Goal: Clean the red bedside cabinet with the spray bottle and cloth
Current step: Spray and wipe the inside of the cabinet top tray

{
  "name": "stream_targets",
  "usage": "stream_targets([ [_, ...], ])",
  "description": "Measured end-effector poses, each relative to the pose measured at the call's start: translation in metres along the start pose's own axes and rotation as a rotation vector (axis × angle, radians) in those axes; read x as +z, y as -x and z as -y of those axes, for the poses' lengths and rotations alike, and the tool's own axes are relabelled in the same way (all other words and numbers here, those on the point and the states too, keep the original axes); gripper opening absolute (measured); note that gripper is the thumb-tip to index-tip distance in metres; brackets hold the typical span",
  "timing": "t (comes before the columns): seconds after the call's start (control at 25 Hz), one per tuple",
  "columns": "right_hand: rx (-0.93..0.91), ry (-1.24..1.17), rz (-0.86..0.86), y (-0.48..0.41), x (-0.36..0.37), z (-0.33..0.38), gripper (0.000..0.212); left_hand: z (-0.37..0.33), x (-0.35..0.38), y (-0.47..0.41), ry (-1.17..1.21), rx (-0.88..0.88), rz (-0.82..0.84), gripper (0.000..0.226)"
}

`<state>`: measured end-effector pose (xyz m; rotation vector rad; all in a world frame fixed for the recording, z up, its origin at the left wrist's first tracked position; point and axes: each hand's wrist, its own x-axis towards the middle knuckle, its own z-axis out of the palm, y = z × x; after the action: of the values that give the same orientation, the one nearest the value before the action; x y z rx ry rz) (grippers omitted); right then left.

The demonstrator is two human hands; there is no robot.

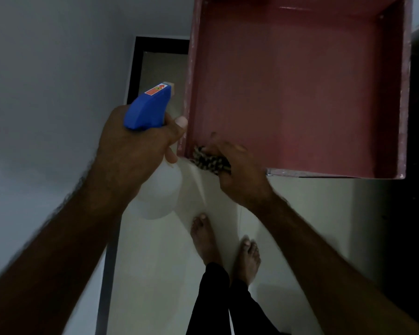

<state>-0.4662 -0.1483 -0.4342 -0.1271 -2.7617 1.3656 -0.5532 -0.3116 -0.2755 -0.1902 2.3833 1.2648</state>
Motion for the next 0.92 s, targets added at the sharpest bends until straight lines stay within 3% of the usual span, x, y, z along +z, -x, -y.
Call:
stream_targets([
  [0.16,0.185,0.002,-0.163,-0.010,0.014,0.008,0.070,0.005,0.004,0.009,0.023,-0.026,-0.013,0.018],
  [0.28,0.062,0.091,-0.077,-0.018,0.042,0.015,0.064,0.002,0.011,0.011,0.037,-0.029,0.000,0.018],
  [0.4,0.014,0.218,-0.148,-0.017,0.046,0.010,0.064,-0.004,0.021,0.010,0.029,-0.028,0.010,0.019],
  [0.56,0.017,0.277,-0.302,-0.011,0.026,-0.007,0.068,-0.014,0.032,0.008,0.023,-0.009,0.026,0.018],
  [0.92,0.166,0.356,-0.421,0.022,-0.065,-0.067,0.074,-0.038,0.079,0.016,0.052,0.024,0.067,0.011],
])
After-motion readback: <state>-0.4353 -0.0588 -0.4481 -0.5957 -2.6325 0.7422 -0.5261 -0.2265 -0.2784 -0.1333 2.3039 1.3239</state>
